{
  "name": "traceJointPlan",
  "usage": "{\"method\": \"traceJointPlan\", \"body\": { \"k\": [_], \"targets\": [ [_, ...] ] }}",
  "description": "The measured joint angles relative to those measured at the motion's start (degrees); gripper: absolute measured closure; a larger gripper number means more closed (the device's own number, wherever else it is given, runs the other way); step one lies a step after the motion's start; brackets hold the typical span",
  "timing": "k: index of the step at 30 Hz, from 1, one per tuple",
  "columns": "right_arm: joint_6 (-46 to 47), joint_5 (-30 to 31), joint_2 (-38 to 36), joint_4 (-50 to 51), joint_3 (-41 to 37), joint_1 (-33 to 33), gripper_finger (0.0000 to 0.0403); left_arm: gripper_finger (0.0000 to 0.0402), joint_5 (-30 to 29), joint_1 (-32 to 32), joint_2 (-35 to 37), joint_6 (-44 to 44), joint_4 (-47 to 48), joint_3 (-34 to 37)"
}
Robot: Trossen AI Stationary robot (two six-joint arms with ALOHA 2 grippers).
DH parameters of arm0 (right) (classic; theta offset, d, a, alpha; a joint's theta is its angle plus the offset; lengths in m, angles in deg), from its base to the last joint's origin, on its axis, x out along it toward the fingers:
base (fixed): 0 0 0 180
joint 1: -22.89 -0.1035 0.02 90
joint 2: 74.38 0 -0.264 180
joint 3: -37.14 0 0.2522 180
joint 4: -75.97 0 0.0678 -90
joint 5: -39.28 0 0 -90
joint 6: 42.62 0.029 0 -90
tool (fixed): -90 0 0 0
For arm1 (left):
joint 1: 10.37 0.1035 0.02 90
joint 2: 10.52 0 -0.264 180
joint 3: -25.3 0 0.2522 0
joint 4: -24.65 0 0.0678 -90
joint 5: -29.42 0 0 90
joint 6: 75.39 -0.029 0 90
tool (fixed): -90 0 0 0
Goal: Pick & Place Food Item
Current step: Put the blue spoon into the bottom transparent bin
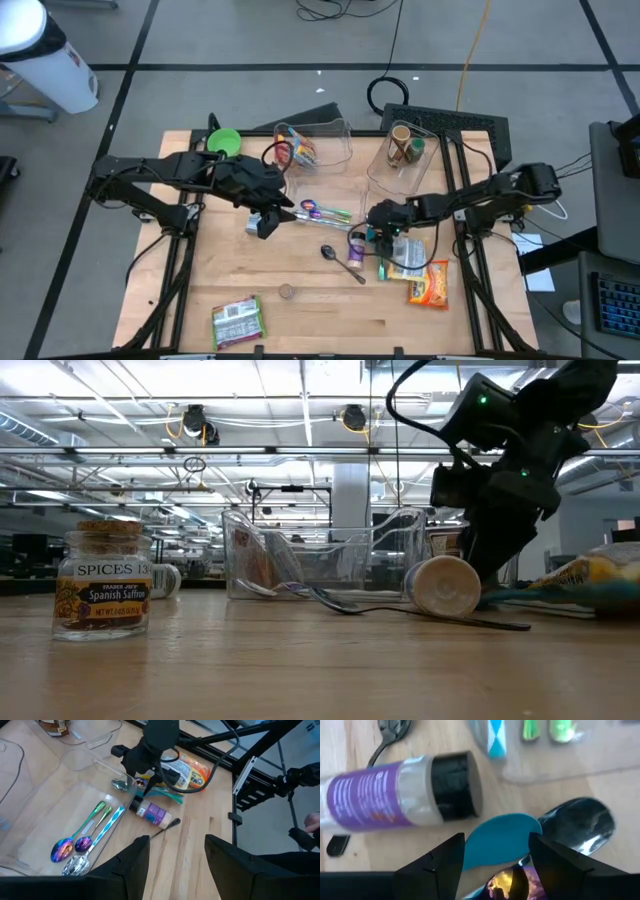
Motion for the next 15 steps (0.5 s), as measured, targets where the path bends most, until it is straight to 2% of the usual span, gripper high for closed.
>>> {"method": "traceJointPlan", "body": {
  "k": [15],
  "targets": [
    [-0.1,1.1,0.2,-1.8,0.0,1.5,0.0191,0.0204,0.0,0.0,0.0,0.0,0.0,0.0]
  ]
}}
